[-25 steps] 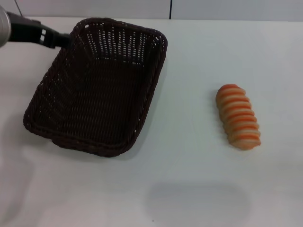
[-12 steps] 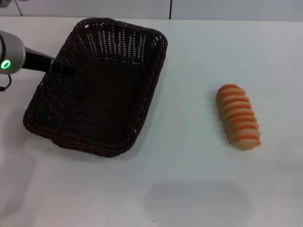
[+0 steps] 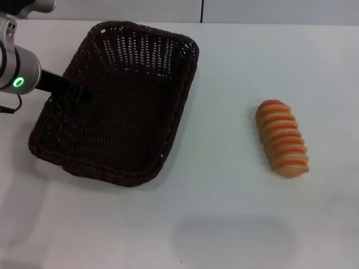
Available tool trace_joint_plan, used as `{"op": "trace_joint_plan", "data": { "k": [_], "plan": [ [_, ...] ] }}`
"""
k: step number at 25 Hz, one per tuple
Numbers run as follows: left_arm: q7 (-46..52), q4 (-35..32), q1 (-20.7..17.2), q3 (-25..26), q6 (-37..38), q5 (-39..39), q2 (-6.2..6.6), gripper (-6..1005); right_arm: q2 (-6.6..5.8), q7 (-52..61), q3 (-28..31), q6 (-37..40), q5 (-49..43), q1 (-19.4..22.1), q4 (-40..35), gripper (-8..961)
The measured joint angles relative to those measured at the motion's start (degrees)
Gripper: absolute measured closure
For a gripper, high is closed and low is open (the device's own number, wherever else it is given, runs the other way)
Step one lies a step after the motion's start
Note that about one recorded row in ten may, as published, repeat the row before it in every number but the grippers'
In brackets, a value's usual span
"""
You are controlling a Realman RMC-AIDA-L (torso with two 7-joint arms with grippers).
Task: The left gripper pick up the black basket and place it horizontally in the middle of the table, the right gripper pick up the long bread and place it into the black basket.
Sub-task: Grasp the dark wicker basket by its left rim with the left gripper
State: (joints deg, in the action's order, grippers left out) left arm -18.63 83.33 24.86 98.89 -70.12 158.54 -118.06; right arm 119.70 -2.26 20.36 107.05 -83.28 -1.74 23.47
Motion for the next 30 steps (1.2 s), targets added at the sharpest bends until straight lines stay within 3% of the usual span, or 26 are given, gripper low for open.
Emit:
{"op": "trace_joint_plan", "data": {
  "k": [7, 12, 20, 26, 28, 29, 30],
  "plan": [
    [-1.8, -1.0, 0.7, 0.3, -0.5, 0.7, -0.01, 455, 0.0, 0.1, -0.1, 0.0, 0.0, 0.0, -0.1, 113],
    [-3.0, -0.8, 0.7, 0.1, -0.5, 0.7, 0.01, 714, -0.04, 0.3, -0.8, -0.1, 0.0, -0.2, -0.1, 114],
    [-4.3, -0.7, 0.7, 0.1, -0.2, 0.6, -0.09, 731, -0.09, 0.4, -0.9, 0.0, 0.0, -0.2, -0.1, 114],
    [-11.6, 2.3, 0.3, 1.6, -0.2, -1.9, -0.06, 742, -0.09, 0.4, -0.9, 0.0, 0.0, -0.3, 0.0, 115],
    [-24.2, 2.4, 4.2, 11.9, -6.9, -11.1, 0.06, 743, -0.09, 0.4, -0.9, 0.1, 0.0, -0.3, 0.0, 115],
    [-24.2, 2.4, 4.2, 11.9, -6.9, -11.1, 0.06, 744, -0.08, 0.4, -0.9, 0.3, 0.0, -0.3, 0.1, 115],
    [-29.3, 2.2, 7.1, 18.5, -11.9, -15.2, 0.07, 745, -0.09, 0.4, -0.9, 1.0, 0.0, -0.2, 0.1, 115]
  ]
}}
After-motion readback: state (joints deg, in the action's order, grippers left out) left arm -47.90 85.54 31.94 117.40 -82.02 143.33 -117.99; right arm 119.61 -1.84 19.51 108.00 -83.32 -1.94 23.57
